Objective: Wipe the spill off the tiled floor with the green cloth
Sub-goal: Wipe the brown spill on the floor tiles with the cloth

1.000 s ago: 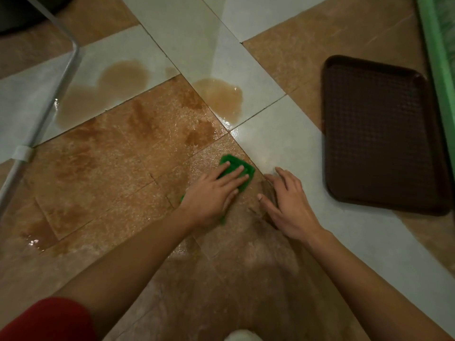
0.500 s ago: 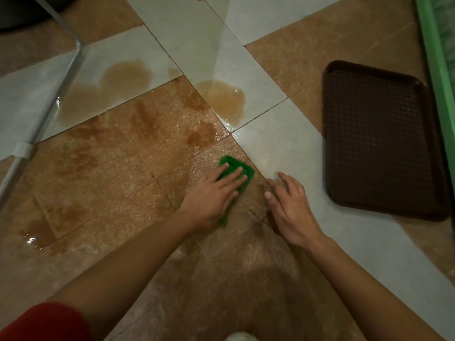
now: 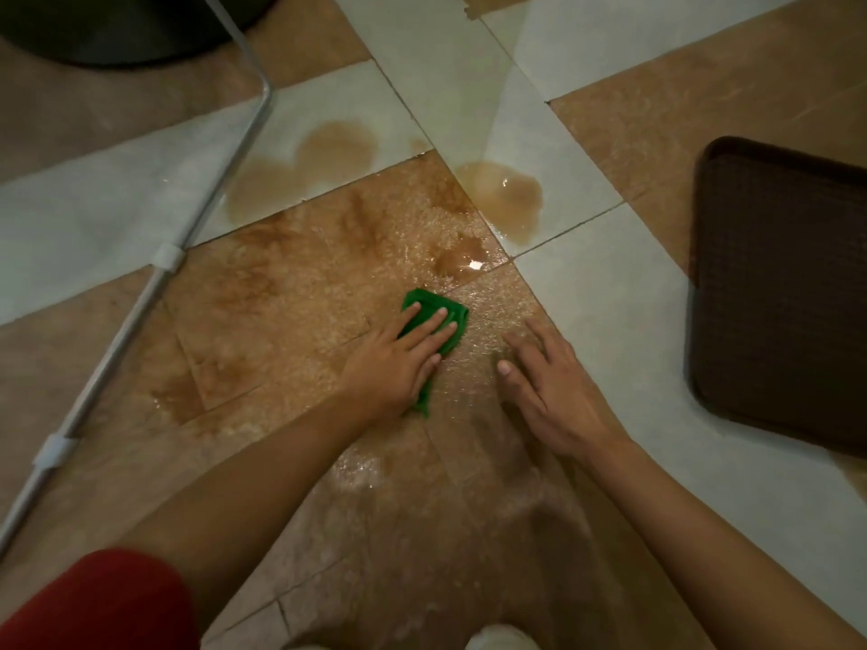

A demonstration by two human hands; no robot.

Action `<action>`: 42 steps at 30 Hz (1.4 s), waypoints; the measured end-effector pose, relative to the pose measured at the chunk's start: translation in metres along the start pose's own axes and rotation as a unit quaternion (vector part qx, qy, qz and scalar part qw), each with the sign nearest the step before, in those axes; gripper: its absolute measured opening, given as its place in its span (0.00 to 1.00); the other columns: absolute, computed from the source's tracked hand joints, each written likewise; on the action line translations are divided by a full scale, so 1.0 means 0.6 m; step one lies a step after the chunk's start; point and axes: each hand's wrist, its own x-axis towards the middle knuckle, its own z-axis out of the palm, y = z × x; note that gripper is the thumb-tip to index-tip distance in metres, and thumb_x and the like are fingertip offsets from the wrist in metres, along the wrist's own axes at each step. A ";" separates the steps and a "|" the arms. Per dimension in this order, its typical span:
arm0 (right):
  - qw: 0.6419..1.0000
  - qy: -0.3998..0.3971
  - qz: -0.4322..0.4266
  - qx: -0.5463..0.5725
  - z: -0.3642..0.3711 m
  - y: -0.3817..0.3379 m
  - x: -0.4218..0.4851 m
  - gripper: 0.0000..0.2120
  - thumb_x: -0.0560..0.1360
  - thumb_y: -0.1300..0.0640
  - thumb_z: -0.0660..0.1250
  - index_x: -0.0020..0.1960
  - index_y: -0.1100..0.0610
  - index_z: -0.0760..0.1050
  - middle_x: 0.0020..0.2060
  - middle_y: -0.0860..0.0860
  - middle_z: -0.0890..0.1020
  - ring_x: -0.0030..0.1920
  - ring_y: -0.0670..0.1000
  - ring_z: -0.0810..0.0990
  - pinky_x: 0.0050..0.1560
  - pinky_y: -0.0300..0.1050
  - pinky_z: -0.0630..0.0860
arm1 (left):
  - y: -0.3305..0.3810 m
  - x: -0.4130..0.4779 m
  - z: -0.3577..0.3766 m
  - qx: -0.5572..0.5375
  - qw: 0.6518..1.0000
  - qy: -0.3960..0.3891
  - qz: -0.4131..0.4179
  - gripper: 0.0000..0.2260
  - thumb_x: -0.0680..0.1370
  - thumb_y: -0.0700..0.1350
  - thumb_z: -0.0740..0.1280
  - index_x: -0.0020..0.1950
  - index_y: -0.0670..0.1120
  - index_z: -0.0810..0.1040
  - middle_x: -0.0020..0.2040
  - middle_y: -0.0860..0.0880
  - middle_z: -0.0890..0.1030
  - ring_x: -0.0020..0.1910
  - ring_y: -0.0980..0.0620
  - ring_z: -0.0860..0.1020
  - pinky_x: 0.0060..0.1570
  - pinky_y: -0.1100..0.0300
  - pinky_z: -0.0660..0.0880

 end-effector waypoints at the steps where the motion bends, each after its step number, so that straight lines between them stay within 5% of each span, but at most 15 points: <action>1: 1.000 0.000 -0.005 0.003 0.001 -0.004 0.001 0.32 0.74 0.36 0.43 0.74 0.48 0.59 0.76 0.49 0.53 0.76 0.51 0.50 0.73 0.50 0.50 | -0.001 0.005 -0.003 0.003 1.000 -0.014 -0.025 0.24 0.80 0.55 0.40 0.75 0.54 0.51 0.75 0.54 0.55 0.75 0.46 0.51 0.68 0.46 0.59; 4: 0.999 0.000 -0.029 0.024 0.008 -0.025 0.007 0.33 0.74 0.35 0.43 0.74 0.49 0.59 0.76 0.50 0.53 0.76 0.51 0.49 0.72 0.47 0.47 | 0.016 -0.008 0.000 -0.005 0.999 -0.017 -0.034 0.25 0.78 0.56 0.38 0.76 0.54 0.46 0.76 0.54 0.50 0.75 0.47 0.46 0.70 0.48 0.56; 8: 0.997 -0.016 -0.068 0.022 0.018 -0.055 0.013 0.32 0.75 0.35 0.43 0.75 0.49 0.58 0.76 0.50 0.53 0.75 0.51 0.49 0.72 0.48 0.47 | -0.001 -0.073 0.027 0.020 1.000 -0.012 0.018 0.22 0.81 0.55 0.44 0.75 0.53 0.55 0.73 0.53 0.62 0.71 0.44 0.63 0.58 0.50 0.71; 11: 0.996 -0.016 -0.082 0.016 0.020 -0.063 0.008 0.33 0.75 0.34 0.42 0.75 0.48 0.58 0.76 0.49 0.52 0.75 0.50 0.49 0.71 0.47 0.47 | -0.033 -0.101 0.026 0.007 0.999 0.009 -0.053 0.22 0.80 0.54 0.46 0.74 0.53 0.55 0.72 0.53 0.65 0.71 0.45 0.64 0.55 0.50 0.76; 16: 0.997 -0.010 -0.066 0.039 0.016 -0.046 0.004 0.38 0.71 0.31 0.40 0.74 0.48 0.60 0.76 0.49 0.53 0.75 0.51 0.50 0.73 0.54 0.53 | -0.065 -0.079 -0.010 -0.021 0.983 0.022 -0.183 0.22 0.82 0.52 0.45 0.76 0.54 0.46 0.77 0.55 0.48 0.75 0.48 0.45 0.66 0.51 0.61; 23: 0.997 -0.007 -0.067 0.037 0.019 -0.057 0.003 0.37 0.71 0.31 0.40 0.73 0.47 0.60 0.76 0.49 0.54 0.75 0.52 0.50 0.72 0.52 0.52 | -0.047 -0.138 0.022 0.024 0.990 -0.031 -0.136 0.22 0.80 0.52 0.41 0.72 0.56 0.35 0.73 0.57 0.37 0.75 0.49 0.40 0.70 0.50 0.58; 29: 0.996 -0.029 -0.081 0.014 0.024 -0.065 -0.005 0.37 0.72 0.31 0.40 0.74 0.48 0.58 0.76 0.48 0.52 0.75 0.50 0.48 0.72 0.51 0.51 | -0.085 -0.122 -0.005 -0.031 0.974 0.036 -0.219 0.22 0.82 0.48 0.49 0.76 0.54 0.49 0.77 0.55 0.51 0.75 0.47 0.47 0.67 0.49 0.60; 37: 0.992 -0.029 -0.119 0.004 0.026 -0.104 0.011 0.35 0.74 0.32 0.40 0.74 0.48 0.57 0.76 0.49 0.52 0.75 0.51 0.48 0.72 0.53 0.49 | -0.077 -0.160 0.007 0.032 0.985 -0.046 -0.165 0.24 0.83 0.50 0.46 0.73 0.55 0.35 0.76 0.56 0.39 0.75 0.48 0.39 0.69 0.52 0.56; 42: 0.991 -0.056 -0.122 -0.016 0.046 -0.131 0.010 0.32 0.77 0.34 0.44 0.74 0.50 0.57 0.76 0.50 0.51 0.76 0.52 0.48 0.73 0.55 0.52 | -0.093 -0.168 -0.001 0.009 0.985 -0.078 -0.155 0.23 0.82 0.53 0.44 0.74 0.57 0.37 0.76 0.58 0.40 0.75 0.51 0.38 0.70 0.51 0.57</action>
